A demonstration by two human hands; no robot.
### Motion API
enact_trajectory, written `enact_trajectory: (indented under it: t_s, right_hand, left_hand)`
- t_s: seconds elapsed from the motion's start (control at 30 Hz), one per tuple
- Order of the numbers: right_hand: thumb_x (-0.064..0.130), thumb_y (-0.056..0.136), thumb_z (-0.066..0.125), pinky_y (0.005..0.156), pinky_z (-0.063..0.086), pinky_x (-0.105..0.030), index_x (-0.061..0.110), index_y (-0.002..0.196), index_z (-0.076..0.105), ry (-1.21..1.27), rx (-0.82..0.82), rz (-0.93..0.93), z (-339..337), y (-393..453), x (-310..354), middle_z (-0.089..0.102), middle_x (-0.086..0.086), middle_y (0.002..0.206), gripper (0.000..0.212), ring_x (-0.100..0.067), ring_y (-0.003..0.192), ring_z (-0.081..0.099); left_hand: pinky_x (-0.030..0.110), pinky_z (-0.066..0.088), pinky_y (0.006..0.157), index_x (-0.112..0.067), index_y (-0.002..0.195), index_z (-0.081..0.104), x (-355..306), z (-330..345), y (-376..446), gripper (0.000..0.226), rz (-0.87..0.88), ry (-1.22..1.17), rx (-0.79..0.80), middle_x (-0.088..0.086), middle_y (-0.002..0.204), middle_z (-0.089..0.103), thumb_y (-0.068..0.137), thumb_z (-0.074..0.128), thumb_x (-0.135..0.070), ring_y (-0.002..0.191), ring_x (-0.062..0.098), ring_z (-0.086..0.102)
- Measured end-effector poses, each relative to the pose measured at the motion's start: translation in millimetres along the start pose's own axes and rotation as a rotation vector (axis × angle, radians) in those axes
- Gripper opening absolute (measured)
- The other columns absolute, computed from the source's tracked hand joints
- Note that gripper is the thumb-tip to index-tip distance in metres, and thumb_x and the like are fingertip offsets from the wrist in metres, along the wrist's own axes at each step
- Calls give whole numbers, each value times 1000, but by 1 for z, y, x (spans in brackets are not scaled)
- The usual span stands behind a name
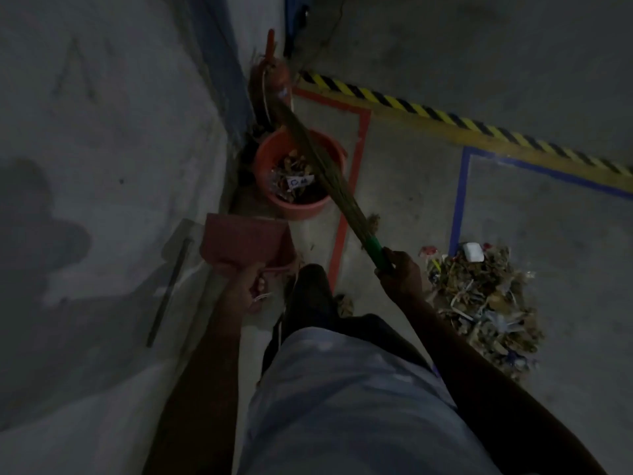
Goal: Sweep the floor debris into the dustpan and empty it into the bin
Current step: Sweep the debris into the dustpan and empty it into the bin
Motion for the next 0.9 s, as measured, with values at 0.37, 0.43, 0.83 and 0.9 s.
enact_trajectory:
  t_s: [0.37, 0.43, 0.83, 0.9]
  right_hand:
    - [16, 87, 66, 73, 56, -55, 6, 142, 49, -7, 251, 38, 145, -36, -40, 65, -20, 114, 58, -41, 91, 68]
    - [10, 89, 67, 76, 57, -50, 5, 142, 49, -11, 259, 65, 171, -48, -26, 65, -20, 116, 57, -39, 94, 68]
    - [13, 96, 55, 70, 58, -40, 15, 148, 43, -47, 378, 166, 397, 18, -67, 66, -16, 112, 54, -31, 82, 67]
    - [13, 96, 53, 69, 60, -46, 16, 149, 42, -27, 380, 148, 428, 48, -75, 67, -15, 109, 54, -32, 81, 69]
  left_hand:
    - [14, 27, 33, -12, 60, 44, 90, -99, 26, 46, -44, -71, -144, -2, 36, 41, 100, 58, -29, 26, 10, 35]
    - [13, 25, 32, -11, 56, 41, 102, -110, 44, 51, -51, -67, -142, -1, 34, 39, 101, 58, -30, 25, 10, 34]
    - [20, 27, 39, -9, 65, 50, 197, -168, 208, 39, -84, 7, -101, 2, 44, 44, 94, 68, -28, 32, 15, 35]
    - [20, 26, 38, -8, 66, 49, 214, -174, 234, 39, -85, 2, -121, 3, 45, 43, 94, 68, -27, 33, 16, 33]
Point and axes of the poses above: each hand's wrist, its own y-axis towards the middle knuckle, its own z-axis out of the palm, x = y × z, the point moved 4 cm from there along y, towards the middle knuckle
